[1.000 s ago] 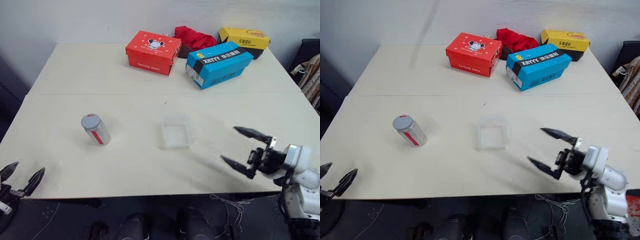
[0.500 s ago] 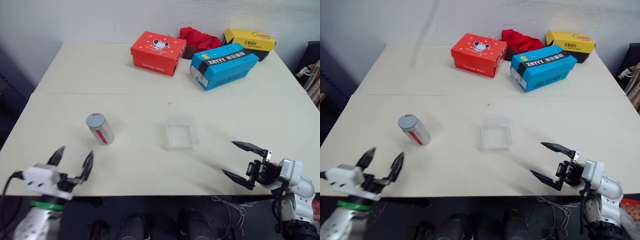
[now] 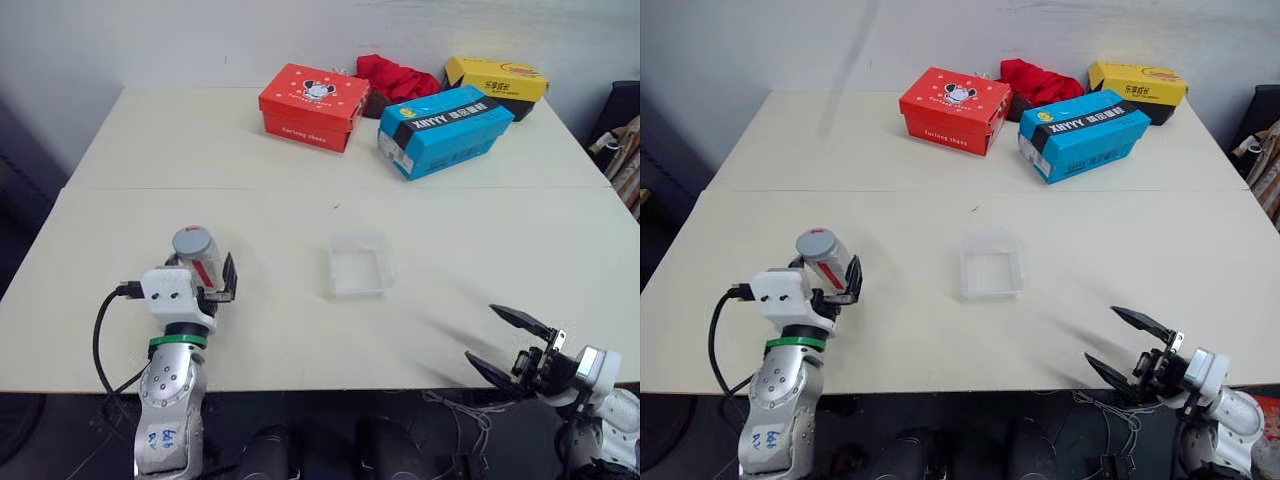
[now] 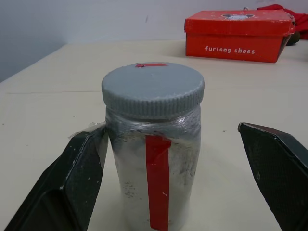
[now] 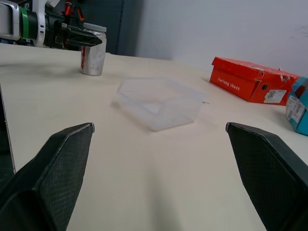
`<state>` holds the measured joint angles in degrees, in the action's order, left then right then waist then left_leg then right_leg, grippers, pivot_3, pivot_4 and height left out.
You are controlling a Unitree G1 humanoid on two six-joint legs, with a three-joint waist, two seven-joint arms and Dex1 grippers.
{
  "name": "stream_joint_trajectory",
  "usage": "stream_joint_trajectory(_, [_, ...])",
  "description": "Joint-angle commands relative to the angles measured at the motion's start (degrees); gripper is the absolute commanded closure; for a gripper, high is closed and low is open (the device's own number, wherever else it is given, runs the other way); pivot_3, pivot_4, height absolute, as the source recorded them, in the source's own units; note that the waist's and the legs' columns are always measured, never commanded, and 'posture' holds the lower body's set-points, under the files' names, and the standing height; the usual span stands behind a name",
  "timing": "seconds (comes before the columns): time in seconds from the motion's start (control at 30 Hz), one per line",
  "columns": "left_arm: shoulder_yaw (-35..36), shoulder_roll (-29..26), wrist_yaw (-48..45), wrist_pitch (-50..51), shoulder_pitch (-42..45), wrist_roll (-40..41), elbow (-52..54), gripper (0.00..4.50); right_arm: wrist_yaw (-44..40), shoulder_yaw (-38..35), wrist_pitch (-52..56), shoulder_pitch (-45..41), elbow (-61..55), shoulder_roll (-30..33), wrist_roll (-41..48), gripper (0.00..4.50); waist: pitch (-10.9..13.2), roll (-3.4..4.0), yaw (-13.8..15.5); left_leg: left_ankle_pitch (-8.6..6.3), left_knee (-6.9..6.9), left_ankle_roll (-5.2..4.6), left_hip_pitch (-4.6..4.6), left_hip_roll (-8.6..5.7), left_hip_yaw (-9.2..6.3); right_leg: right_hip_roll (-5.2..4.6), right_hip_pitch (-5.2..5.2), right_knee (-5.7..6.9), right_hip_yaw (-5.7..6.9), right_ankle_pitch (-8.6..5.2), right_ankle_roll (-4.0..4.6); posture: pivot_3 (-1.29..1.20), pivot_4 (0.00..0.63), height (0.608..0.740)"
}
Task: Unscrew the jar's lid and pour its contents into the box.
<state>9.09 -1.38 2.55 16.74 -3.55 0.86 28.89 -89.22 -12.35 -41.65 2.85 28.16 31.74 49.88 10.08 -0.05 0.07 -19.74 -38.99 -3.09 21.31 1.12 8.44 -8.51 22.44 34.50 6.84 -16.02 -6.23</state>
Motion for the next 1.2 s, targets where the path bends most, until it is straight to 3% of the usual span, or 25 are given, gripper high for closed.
stream_joint_trajectory(0.03, [0.1, -0.7, 1.4, -0.8, 2.8, -1.3, -1.6, 0.01, -3.3, 0.4, -4.1, 0.5, 2.7, 1.5, 2.8, 0.0, 0.0, 0.0, 0.1, 0.0, -0.01, 0.0, 0.0, 0.0, 0.0, -0.01, 0.0, 0.0, 0.0, 0.0, 0.0, 0.0, 0.15, 0.74])
stream_joint_trajectory(0.33, [1.8, -4.2, 0.6, -4.4, 8.7, -1.2, -11.3, 0.01, -3.3, 3.7, -11.1, 0.6, 11.5, 1.2, 5.3, 0.0, 0.0, 0.0, 0.1, -0.01, 0.0, 0.03, -0.01, 0.0, -0.01, -0.02, 0.01, -0.01, 0.0, 0.0, 0.0, 0.0, 0.15, 0.74])
stream_joint_trajectory(0.43, [2.1, -4.7, 0.7, -4.7, 9.3, -0.8, -12.5, 0.57, -3.3, 4.6, -12.7, -0.6, 15.0, 1.0, 5.6, 0.0, 0.0, 0.0, 0.1, -0.01, 0.0, 0.04, -0.01, 0.0, -0.01, -0.03, 0.0, -0.02, -0.01, 0.0, 0.0, 0.0, 0.15, 0.74])
stream_joint_trajectory(0.6, [1.0, -4.2, -0.3, -4.1, 8.7, 0.0, -11.4, 2.12, -3.3, 5.2, -14.3, -2.4, 21.0, 1.0, 6.3, 0.0, 0.0, -0.1, 0.0, -0.01, 0.0, 0.04, -0.04, 0.0, -0.01, -0.03, -0.03, -0.02, -0.01, 0.01, -0.01, 0.0, 0.15, 0.74])
stream_joint_trajectory(0.73, [3.2, -6.3, -5.2, -5.9, 8.4, 4.5, -9.8, 2.14, -3.3, 6.1, -14.5, -1.2, 23.7, 1.8, 6.5, 0.0, -0.2, -0.37, -0.1, -0.02, -0.01, 0.03, -0.09, 0.0, -0.02, -0.05, -0.11, -0.14, -0.03, 0.05, -0.08, 0.0, 0.15, 0.74])
stream_joint_trajectory(0.77, [5.3, -8.8, -11.1, -7.0, 9.2, 9.9, -9.9, 2.14, -3.3, 6.1, -13.0, -1.2, 21.8, 2.1, 5.8, 0.0, -0.2, -0.45, -0.1, -0.03, -0.01, 0.03, -0.09, 0.0, -0.02, -0.05, -0.12, -0.16, -0.04, 0.05, -0.08, 0.0, 0.15, 0.74])
stream_joint_trajectory(0.8, [6.8, -11.5, -16.7, -7.7, 9.9, 14.4, -10.1, 2.14, 5.6, 6.9, -5.8, -0.1, 5.0, 4.6, 2.2, 0.0, -0.1, -0.42, -0.1, -0.03, -0.01, 0.03, -0.09, 0.0, -0.02, -0.05, -0.11, -0.16, -0.04, 0.05, -0.08, 0.0, 0.15, 0.74])
stream_joint_trajectory(0.9, [8.2, -21.1, -34.0, -3.6, 12.5, 26.4, -12.0, 2.14, 29.1, 7.9, 16.1, 0.4, -30.7, 12.3, -3.9, 0.0, 0.2, 0.45, -0.4, 0.01, -0.06, 0.12, 0.12, 0.01, 0.08, -0.19, 0.21, 0.07, -0.11, 0.03, -0.06, 0.0, 0.15, 0.74])
stream_joint_trajectory(1.03, [3.1, -35.2, -56.2, 3.7, 19.6, 33.9, -16.2, 2.14, 42.9, 8.9, 38.2, -2.9, -47.8, 18.3, -0.2, 0.0, 0.1, 0.36, 0.4, 0.18, -0.02, 0.6, 0.16, 0.19, 0.05, -0.02, 0.56, 0.3, 0.17, -0.09, 0.17, 0.0, 0.15, 0.74])
stream_joint_trajectory(1.13, [-1.5, -37.5, -62.8, 3.6, 25.6, 33.4, -20.0, 2.14, 45.6, 10.5, 48.5, -8.9, -54.2, 18.5, 4.7, 0.0, 0.1, 0.27, 1.7, 0.11, 0.04, 0.86, 0.18, 0.39, -0.18, 0.15, 0.82, 0.46, 0.55, -0.32, 0.58, 0.0, 0.15, 0.74])
stream_joint_trajectory(1.2, [-4.2, -36.0, -64.6, 3.2, 30.2, 32.8, -22.2, 2.14, 48.2, 13.0, 56.8, -16.3, -57.1, 17.9, 8.7, 0.0, 0.1, 0.28, 1.5, 0.26, 0.0, 0.58, 0.57, 0.33, -0.14, 0.17, 1.0, 0.62, 0.57, -0.33, 0.6, 0.0, 0.15, 0.74])
